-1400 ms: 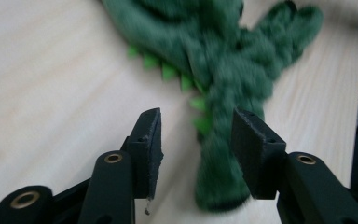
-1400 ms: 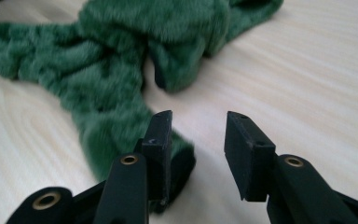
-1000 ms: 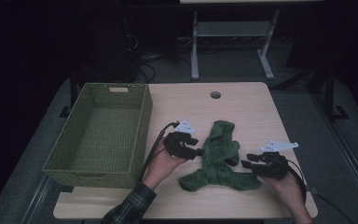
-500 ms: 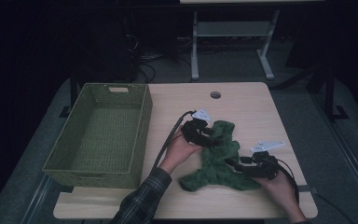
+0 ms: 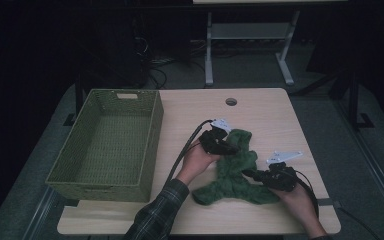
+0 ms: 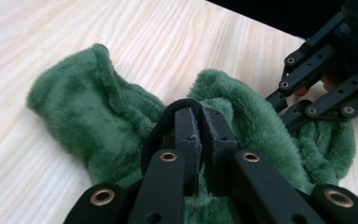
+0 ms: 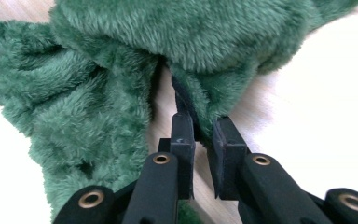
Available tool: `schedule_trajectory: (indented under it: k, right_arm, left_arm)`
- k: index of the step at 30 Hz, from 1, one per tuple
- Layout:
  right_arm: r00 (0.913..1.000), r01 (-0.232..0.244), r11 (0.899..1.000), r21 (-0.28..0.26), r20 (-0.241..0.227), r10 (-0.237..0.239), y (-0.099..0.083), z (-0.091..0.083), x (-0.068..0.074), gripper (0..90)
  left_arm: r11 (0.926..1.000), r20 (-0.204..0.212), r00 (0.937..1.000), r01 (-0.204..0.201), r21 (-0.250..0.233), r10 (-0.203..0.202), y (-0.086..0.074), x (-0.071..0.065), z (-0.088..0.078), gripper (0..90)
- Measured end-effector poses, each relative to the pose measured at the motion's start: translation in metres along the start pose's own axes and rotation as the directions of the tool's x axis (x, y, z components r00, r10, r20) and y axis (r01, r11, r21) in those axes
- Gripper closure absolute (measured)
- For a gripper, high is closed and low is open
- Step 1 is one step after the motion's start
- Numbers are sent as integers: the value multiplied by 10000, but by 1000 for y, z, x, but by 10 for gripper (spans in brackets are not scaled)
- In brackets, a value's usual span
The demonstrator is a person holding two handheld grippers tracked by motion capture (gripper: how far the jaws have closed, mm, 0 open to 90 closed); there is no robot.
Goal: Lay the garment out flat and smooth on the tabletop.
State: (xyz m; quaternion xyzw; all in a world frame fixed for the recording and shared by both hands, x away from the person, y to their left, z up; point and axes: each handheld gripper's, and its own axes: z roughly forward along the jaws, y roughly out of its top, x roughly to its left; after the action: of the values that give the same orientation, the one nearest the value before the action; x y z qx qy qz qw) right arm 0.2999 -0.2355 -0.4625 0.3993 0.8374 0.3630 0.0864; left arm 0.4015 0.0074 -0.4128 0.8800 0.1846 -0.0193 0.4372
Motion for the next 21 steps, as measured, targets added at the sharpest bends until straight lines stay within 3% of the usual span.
schedule_trajectory:
  k: [7,14,21]
  right_arm:
    - [9986,82,9969,-777,527,-41,7,-18,-7,817]
    - [9951,651,9880,-1404,826,-538,28,-32,-8,822]
    - [9908,1156,9775,-1766,905,-1008,50,-33,-4,834]
  left_arm:
    - [9971,-430,9990,69,-760,-102,-1,-1,-34,866]
    - [9910,-995,9942,277,-1307,-409,-11,-4,-67,868]
    - [9855,-2005,9746,691,-1548,-999,-33,-8,-97,870]
